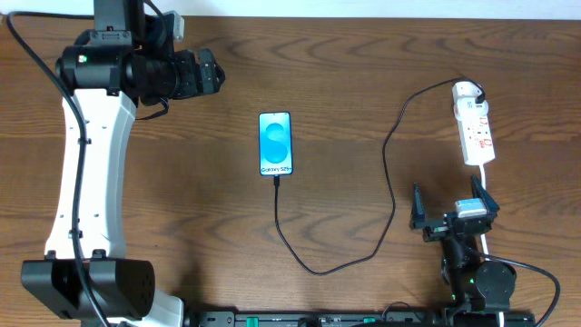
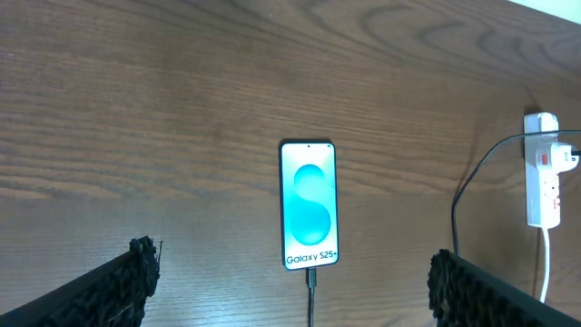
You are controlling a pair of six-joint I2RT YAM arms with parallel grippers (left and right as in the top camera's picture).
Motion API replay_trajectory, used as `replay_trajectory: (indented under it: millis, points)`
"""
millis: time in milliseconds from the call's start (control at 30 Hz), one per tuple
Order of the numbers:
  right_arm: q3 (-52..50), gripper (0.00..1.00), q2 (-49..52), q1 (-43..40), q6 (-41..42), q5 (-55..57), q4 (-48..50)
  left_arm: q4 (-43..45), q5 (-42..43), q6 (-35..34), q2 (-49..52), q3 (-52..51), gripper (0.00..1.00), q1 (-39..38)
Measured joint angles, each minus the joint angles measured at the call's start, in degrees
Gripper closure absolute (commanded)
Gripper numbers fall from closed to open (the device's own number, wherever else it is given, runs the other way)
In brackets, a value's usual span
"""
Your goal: Plug charger to phone and switch on socket
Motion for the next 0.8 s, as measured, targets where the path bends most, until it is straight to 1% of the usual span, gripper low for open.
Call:
replay_trajectory:
  millis: [133,800]
  points:
    - [-0.09,0.01,-0.28,0.22,0.28,1.36,-5.20,0.02,0.00,0.00,0.00,0.00,0.04,0.00]
    - [-0.11,0.01,-0.26,0.59,0.87,2.38,-5.29,0.02,0.00,0.00,0.00,0.00,0.04,0.00]
